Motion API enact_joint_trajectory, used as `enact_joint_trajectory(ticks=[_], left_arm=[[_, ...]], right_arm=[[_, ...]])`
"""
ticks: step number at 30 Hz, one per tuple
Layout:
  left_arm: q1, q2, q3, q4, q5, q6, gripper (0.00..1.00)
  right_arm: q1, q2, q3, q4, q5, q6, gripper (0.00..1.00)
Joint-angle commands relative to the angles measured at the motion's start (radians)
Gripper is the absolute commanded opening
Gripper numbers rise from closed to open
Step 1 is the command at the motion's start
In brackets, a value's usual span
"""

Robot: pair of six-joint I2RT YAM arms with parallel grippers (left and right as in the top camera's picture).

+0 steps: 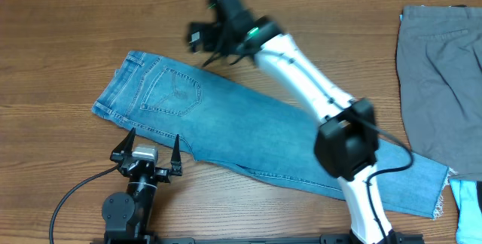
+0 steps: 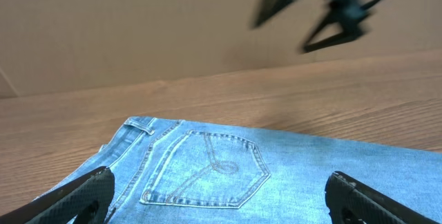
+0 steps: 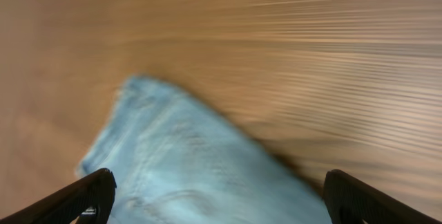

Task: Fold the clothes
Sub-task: 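Release the jeans and lift the right gripper back to the upper right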

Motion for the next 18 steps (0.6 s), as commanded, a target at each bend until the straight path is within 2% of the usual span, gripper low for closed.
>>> enact_joint_trajectory(ticks=[1,6,13,18], left_arm=[[0.002,-0.010,-0.005,0.000,-0.006,0.012,1.00],[0.002,-0.010,-0.005,0.000,-0.006,0.012,1.00],[0.002,-0.010,-0.005,0.000,-0.006,0.013,1.00],[0.002,-0.010,-0.005,0.000,-0.006,0.012,1.00]], right_arm=[[-0.107,-0.076,0.038,-0.119,0.010,-0.004,1.00],[-0.222,-0.071,0.037,-0.278,0.036,-0.004,1.00],[-0.362,-0.071,0.037,-0.329,0.267,-0.003,1.00],[-0.444,-0.071,0.037,-0.345,0.279,-0.003,1.00]])
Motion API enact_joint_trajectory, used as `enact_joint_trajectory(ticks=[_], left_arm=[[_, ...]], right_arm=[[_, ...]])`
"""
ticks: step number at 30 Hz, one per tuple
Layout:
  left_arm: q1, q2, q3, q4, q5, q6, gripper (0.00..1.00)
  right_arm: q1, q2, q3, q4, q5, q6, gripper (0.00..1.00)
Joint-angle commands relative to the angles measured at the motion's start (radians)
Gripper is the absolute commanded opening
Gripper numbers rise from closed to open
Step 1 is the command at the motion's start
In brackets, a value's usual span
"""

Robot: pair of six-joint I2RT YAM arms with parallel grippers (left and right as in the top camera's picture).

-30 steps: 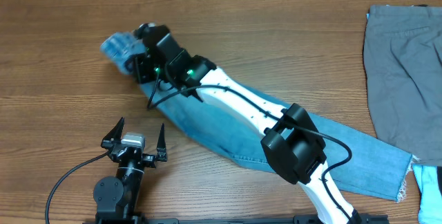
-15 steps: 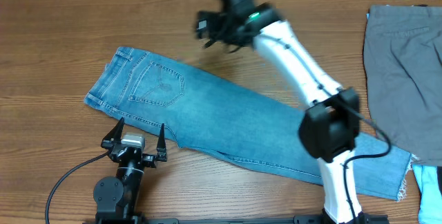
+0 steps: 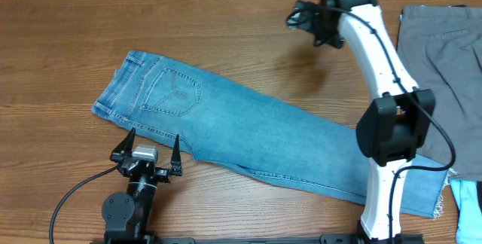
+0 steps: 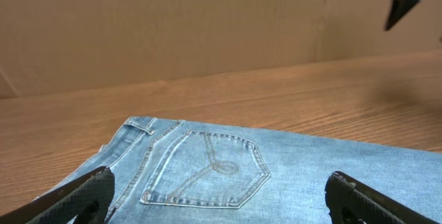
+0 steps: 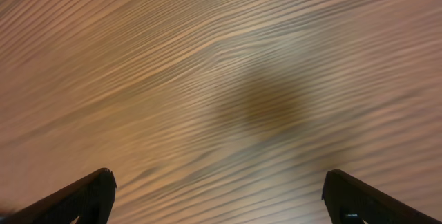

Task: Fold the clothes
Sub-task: 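Release the jeans and lift the right gripper back to the upper right, then reach the left gripper to the jeans waistband and grasp it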

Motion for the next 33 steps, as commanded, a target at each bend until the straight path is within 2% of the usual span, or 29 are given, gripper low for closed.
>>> enact_joint_trajectory(ticks=[1,15,17,19,25,30,33], left_arm=[[0.002,-0.010,-0.005,-0.001,-0.005,0.012,1.00],[0.002,-0.010,-0.005,-0.001,-0.005,0.012,1.00],[0.001,-0.010,-0.005,0.003,0.029,-0.002,1.00],[-0.001,-0.010,-0.004,0.011,0.098,-0.079,1.00],[-0.001,-0.010,-0.004,0.025,0.120,-0.224,1.00],[-0.001,-0.010,-0.004,0.018,0.149,-0.467,1.00],[-0.001,-0.010,-0.004,0.089,0.231,-0.485,1.00]], right_arm=[[-0.061,-0.042,0.026,-0.004,0.063,-0.003,1.00],[-0.101,-0.042,0.026,-0.003,0.064,-0.003,1.00],[-0.101,-0.042,0.026,-0.003,0.064,-0.003,1.00],[-0.101,-0.042,0.026,-0.003,0.064,-0.003,1.00],[-0.101,-0.042,0.026,-0.003,0.064,-0.003,1.00],[-0.101,-0.042,0.026,-0.003,0.064,-0.003,1.00],[-0.101,-0.042,0.026,-0.003,0.064,-0.003,1.00]])
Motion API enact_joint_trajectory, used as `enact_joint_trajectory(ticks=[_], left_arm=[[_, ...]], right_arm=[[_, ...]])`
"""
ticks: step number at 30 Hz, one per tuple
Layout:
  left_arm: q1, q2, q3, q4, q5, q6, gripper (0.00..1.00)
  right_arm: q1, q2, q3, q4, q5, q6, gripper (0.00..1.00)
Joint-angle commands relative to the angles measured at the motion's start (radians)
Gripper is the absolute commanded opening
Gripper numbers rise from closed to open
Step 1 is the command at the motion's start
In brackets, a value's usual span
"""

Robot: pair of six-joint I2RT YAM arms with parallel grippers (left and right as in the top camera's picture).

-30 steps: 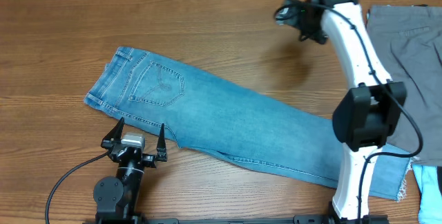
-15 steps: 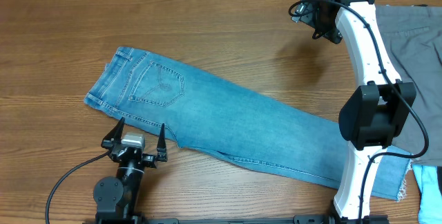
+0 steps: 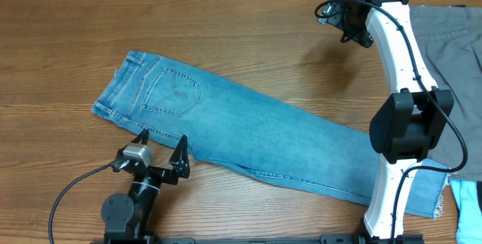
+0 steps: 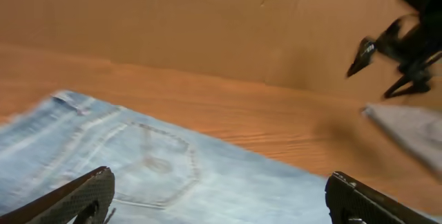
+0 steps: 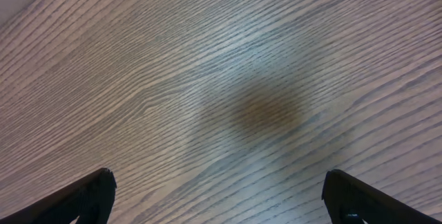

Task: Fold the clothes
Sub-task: 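Reach the left gripper to the jeans waistband and grasp it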

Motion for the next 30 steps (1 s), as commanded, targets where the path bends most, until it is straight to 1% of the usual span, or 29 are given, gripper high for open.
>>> enact_joint_trajectory(ticks=[1,3,5,8,9,12,15,20,21,26,30], left_arm=[[-0.001,-0.010,-0.002,0.103,0.135,-0.113,1.00],[-0.001,-0.010,0.006,0.159,0.155,-0.111,1.00],[0.000,-0.009,0.027,0.166,0.154,-0.106,1.00],[0.000,0.014,0.080,0.166,0.151,-0.052,1.00],[0.000,0.059,0.137,0.150,0.121,-0.001,1.00],[0.000,0.191,0.291,0.003,-0.003,0.040,1.00],[0.000,0.403,0.488,-0.149,-0.039,0.160,1.00],[0.003,0.796,0.860,-0.417,-0.110,0.275,1.00],[0.011,0.956,1.028,-0.534,-0.112,0.325,1.00],[0.068,1.358,1.447,-0.856,-0.112,0.376,1.00],[0.114,1.591,1.667,-1.006,-0.111,0.413,1.00]], right_arm=[[0.003,-0.042,0.026,0.003,0.009,-0.002,1.00],[0.003,-0.042,0.026,0.003,0.009,-0.002,1.00],[0.003,-0.042,0.026,0.003,0.009,-0.002,1.00],[0.003,-0.042,0.026,0.003,0.009,-0.002,1.00],[0.003,-0.042,0.026,0.003,0.009,-0.002,1.00],[0.003,-0.042,0.026,0.003,0.009,-0.002,1.00],[0.003,-0.042,0.026,0.003,0.009,-0.002,1.00],[0.003,-0.042,0.026,0.003,0.009,-0.002,1.00],[0.003,-0.042,0.026,0.003,0.009,-0.002,1.00],[0.003,-0.042,0.026,0.003,0.009,-0.002,1.00],[0.003,-0.042,0.026,0.003,0.009,-0.002,1.00]])
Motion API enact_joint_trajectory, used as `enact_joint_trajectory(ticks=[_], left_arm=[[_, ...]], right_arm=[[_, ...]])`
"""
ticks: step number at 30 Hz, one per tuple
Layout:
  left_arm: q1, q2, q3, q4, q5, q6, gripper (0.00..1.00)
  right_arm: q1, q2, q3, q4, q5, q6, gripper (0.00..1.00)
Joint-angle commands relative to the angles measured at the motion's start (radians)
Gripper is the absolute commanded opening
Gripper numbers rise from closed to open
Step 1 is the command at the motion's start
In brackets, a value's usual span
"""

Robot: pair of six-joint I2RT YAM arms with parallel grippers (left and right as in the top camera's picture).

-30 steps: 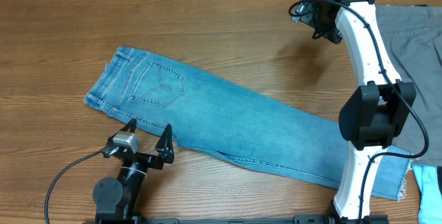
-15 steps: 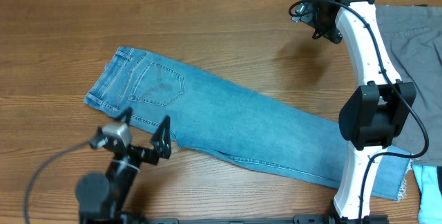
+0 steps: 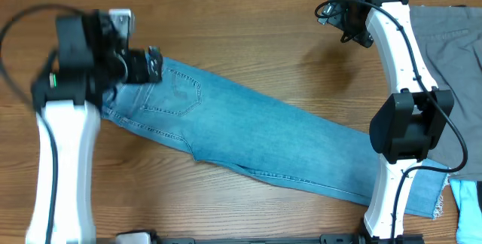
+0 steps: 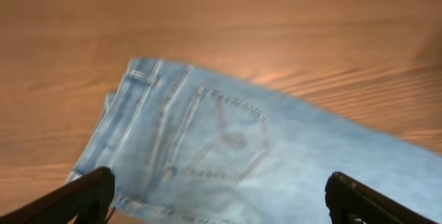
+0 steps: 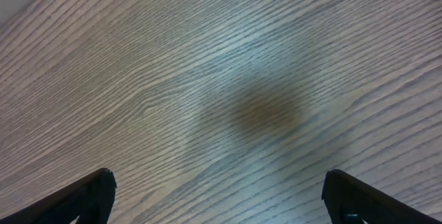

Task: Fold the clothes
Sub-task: 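Reach the left gripper to the jeans waistband and grasp it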

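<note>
A pair of blue jeans [image 3: 271,135] lies flat, running diagonally from the waistband at the left to the hem at the front right. My left gripper [image 3: 151,65] hovers above the waistband end, open and holding nothing. The left wrist view looks down on the waistband [image 4: 141,72] and a back pocket [image 4: 228,137], with the left gripper [image 4: 221,203] spread wide above them. My right gripper [image 3: 340,19] is at the back right over bare wood, open and holding nothing. In its own view the right gripper [image 5: 221,203] shows only table grain between its fingers.
A grey garment [image 3: 444,78] lies spread at the right edge, beside the right arm. A light blue cloth [image 3: 471,206] pokes in at the front right corner. The wooden table [image 3: 248,41] shows bare behind the jeans.
My left arm was low at the table's front edge below the jeans. It now stands raised over the jeans' waistband end, still open. The right arm has not moved.
At first my right gripper was open above the jeans' waist end and the left sat at the front edge. The right then stood over bare wood at the back, later farther right by the grey garment. Now the left hovers over the waistband.
</note>
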Motion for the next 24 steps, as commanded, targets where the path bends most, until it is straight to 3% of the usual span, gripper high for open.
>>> enact_joint_trajectory(ticks=[1,7,13,18,24], left_arm=[[0.060,0.223,0.214,-0.095,-0.013,0.081,1.00],[0.179,0.409,0.347,-0.109,0.021,0.113,1.00],[0.311,0.544,0.355,-0.143,0.021,0.102,1.00],[0.346,0.629,0.355,-0.178,0.023,0.106,1.00],[0.344,0.713,0.354,-0.221,0.050,0.197,1.00]], right_arm=[[0.003,-0.042,0.026,0.003,0.007,-0.002,1.00],[0.003,-0.042,0.026,0.003,0.007,-0.002,1.00],[0.003,-0.042,0.026,0.003,0.007,-0.002,1.00],[0.003,-0.042,0.026,0.003,0.007,-0.002,1.00],[0.003,-0.042,0.026,0.003,0.007,-0.002,1.00]])
